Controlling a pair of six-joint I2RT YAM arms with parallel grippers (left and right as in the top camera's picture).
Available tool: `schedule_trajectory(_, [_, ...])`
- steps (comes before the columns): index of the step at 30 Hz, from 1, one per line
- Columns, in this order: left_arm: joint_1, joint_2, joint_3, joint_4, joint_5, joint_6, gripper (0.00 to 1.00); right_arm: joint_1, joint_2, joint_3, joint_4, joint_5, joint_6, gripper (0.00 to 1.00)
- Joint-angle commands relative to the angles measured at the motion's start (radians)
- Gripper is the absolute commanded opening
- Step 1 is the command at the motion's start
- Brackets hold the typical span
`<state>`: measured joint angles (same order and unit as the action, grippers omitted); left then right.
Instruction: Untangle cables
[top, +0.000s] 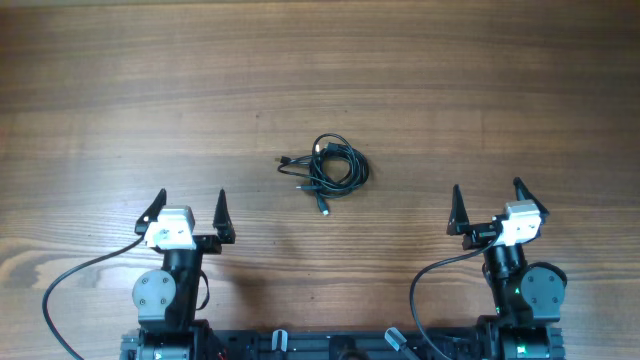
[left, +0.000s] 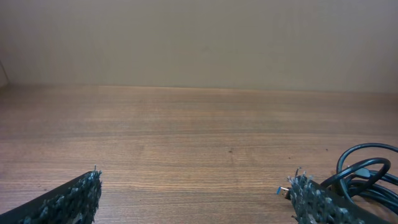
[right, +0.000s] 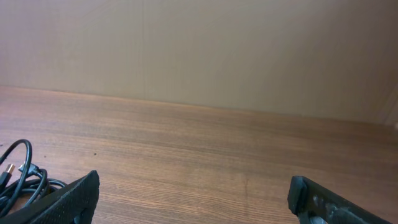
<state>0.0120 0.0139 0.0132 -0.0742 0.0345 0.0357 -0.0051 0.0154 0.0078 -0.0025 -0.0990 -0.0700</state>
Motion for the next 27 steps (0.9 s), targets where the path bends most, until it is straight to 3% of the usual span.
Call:
schedule_trajectory(1, [-0.006,-0.005,-0.007,0.154,0.205,-0.459,1.00,0.005,-0.002,-0.002,0.004,0.014,-0.008,1.00])
schedule_trajectory(13, [-0.005,-0.005,0.005,0.225,0.204,-0.455,1.00,0.005,-0.002,-0.002,0.004,0.014,-0.008,1.00])
schedule_trajectory(21, [-0.003,0.005,0.093,0.224,0.174,-0.354,1.00,0.005,-0.002,-0.002,0.004,0.014,-0.008,1.00])
schedule_trajectory(27, [-0.003,0.151,0.235,0.188,0.174,-0.355,1.00,0.005,-0.002,-0.002,0.004,0.014,-0.008,1.00])
